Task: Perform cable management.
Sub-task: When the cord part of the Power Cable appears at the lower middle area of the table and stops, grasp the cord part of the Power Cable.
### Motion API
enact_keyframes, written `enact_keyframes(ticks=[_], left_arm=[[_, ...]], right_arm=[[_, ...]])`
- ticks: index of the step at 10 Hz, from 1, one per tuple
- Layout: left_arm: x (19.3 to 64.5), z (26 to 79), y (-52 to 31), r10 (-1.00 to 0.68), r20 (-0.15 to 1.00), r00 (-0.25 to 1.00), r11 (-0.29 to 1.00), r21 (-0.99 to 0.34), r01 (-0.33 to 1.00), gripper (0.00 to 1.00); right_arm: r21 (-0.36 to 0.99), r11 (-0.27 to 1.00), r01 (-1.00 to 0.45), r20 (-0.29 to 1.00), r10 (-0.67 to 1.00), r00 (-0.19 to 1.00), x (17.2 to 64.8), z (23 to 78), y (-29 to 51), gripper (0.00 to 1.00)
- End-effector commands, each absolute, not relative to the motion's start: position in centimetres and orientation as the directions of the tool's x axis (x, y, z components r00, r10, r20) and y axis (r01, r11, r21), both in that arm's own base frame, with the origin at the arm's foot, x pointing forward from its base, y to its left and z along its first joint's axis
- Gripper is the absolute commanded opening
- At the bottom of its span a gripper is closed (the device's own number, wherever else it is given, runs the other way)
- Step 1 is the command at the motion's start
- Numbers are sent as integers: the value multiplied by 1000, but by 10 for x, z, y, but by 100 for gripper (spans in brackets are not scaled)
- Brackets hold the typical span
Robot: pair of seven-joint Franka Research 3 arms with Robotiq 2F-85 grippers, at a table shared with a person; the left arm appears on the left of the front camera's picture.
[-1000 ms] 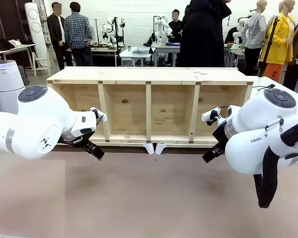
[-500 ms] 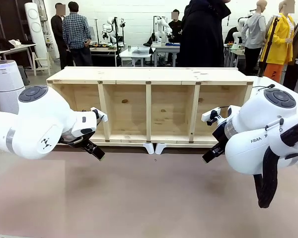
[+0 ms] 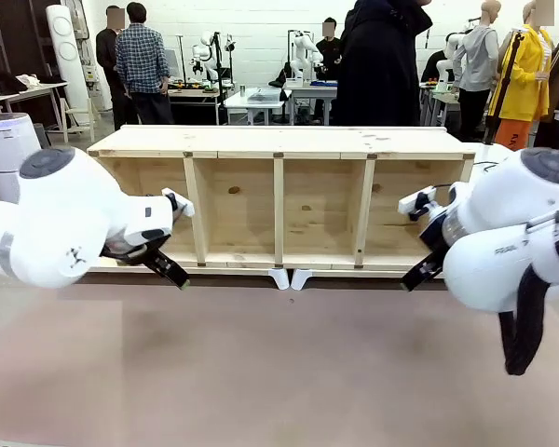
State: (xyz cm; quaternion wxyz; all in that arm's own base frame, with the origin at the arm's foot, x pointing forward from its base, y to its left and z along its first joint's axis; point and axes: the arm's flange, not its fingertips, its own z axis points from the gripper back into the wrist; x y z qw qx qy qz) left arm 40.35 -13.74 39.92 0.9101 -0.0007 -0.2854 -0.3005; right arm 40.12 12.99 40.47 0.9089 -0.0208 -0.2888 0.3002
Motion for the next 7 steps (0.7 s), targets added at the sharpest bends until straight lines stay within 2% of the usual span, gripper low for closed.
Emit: enact_keyframes(ticks=[1,7], left_arm=[[332,418,-86,-540,548,639,821,177,542,100],[208,454,-20,-505,621,600,845,214,489,100]], right_arm=[[-231,847,-479,499,525,689,330,415,91,100],[-215,904,-369,578,422,698,215,464,12,100]])
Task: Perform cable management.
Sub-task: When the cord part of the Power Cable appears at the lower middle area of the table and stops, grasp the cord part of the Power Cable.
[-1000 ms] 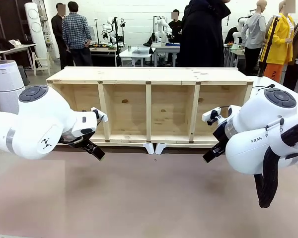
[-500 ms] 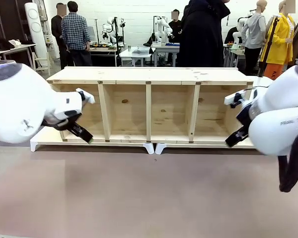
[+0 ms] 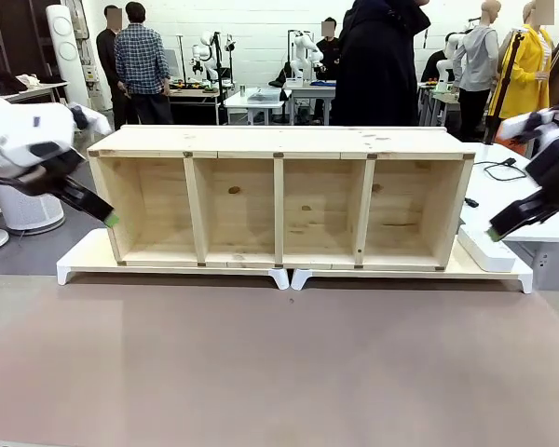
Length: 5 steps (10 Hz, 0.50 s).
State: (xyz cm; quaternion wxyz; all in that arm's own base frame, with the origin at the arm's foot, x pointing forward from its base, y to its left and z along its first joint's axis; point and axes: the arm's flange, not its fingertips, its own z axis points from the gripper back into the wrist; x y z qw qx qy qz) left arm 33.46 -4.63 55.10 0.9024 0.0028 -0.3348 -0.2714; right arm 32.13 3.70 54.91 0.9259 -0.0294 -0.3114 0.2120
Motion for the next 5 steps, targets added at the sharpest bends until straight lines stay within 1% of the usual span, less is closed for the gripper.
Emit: enact_keyframes(ticks=[1,3,5], left_arm=[[193,459,-16,-502,640,582,847,228,480,100],[172,461,-7,-458,659,596,877,227,423,100],[161,457,0,-411,661,628,904,211,371,100]], right_arm=[[-213,912,-350,599,405,691,200,468,4,100],[-209,925,-316,643,374,669,173,473,-7,100],[-205,923,-327,649,378,661,168,471,-6,100]])
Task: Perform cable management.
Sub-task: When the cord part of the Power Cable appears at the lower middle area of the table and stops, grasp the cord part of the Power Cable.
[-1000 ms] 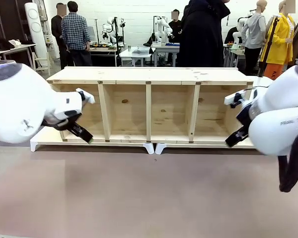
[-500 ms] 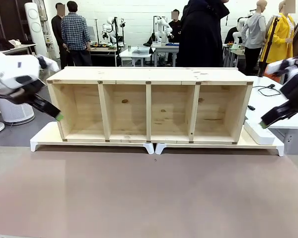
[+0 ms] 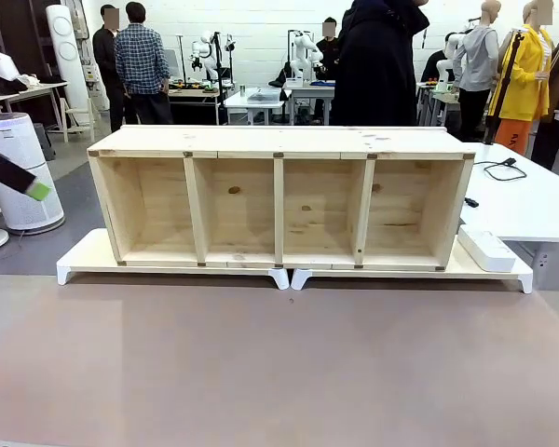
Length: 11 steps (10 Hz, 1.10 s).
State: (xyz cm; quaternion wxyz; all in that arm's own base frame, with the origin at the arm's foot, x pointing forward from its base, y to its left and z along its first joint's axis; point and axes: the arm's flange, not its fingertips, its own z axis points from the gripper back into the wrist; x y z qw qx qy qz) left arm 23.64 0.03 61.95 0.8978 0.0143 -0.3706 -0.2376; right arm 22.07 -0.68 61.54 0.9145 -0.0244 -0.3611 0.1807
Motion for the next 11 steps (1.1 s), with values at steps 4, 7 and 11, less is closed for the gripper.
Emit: enact_keyframes(ticks=[4,7,11], left_arm=[[223,622,7,-427,650,629,894,198,401,100],[223,622,7,-427,650,629,894,198,401,100],[223,622,7,-427,650,629,894,198,401,100]], right_arm=[[-174,933,-316,652,350,673,211,618,-8,100],[-174,933,-316,652,350,673,211,618,-8,100],[-174,933,-316,652,350,673,211,618,-8,100]])
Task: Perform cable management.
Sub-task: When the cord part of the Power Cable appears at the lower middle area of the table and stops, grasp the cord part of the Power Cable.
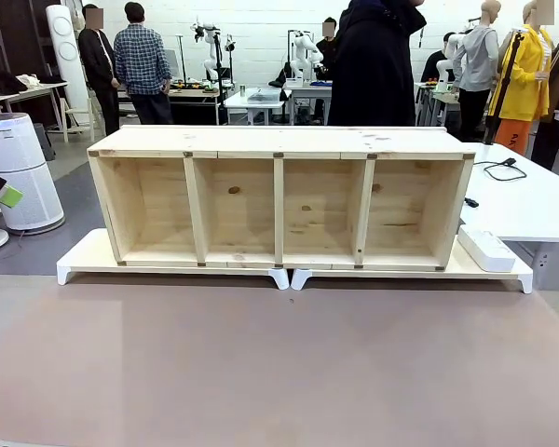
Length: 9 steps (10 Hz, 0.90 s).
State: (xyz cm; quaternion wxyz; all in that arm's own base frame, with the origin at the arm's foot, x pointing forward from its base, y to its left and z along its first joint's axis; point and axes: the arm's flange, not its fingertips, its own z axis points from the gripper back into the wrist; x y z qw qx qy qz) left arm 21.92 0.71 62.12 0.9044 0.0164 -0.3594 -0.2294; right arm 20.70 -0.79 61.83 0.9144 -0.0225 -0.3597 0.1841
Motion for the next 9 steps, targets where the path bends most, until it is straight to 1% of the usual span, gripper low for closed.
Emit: enact_keyframes(ticks=[1,9], left_arm=[[223,622,7,-427,650,629,894,198,401,100],[223,622,7,-427,650,629,894,198,401,100]], right_arm=[[-174,933,-316,652,350,673,211,618,-8,100],[-174,933,-316,652,350,673,211,618,-8,100]])
